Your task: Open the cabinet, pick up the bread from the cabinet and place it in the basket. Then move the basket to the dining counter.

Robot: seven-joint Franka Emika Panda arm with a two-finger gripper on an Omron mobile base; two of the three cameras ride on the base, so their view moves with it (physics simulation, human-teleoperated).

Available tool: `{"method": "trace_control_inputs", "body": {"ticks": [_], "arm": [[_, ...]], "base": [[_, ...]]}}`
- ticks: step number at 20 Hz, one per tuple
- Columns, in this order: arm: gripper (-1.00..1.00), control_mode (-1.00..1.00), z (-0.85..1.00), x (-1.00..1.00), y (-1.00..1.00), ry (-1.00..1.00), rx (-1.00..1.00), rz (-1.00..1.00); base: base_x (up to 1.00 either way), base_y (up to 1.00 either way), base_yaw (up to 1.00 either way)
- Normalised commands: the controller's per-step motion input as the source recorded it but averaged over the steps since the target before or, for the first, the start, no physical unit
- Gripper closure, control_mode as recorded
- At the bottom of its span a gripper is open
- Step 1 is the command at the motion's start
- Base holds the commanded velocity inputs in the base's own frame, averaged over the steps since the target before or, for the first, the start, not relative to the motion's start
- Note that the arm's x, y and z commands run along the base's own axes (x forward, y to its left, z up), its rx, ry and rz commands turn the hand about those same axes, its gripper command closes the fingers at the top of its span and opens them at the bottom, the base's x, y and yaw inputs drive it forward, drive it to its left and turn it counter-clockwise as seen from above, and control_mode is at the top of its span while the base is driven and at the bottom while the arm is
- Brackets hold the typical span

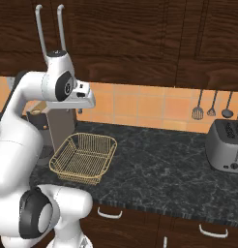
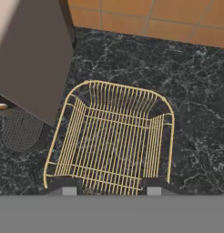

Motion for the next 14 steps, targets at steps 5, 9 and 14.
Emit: {"method": "trace_control_inputs", "body": {"ticks": [5,9,14], "arm": [[-1.0,-1.0,-0.03,0.08,0.02,0.04,-0.01,-0.01],[-1.0,-1.0,0.54,0.44,0.61,-0.3,-0.54,-0.13],[-1.0,-1.0,0.99,-0.13,0.17,-0.4,-0.27,0.04]], "base": [[0.0,0.0,0.0],[0.0,0.0,0.0],[0.0,0.0,0.0]]}}
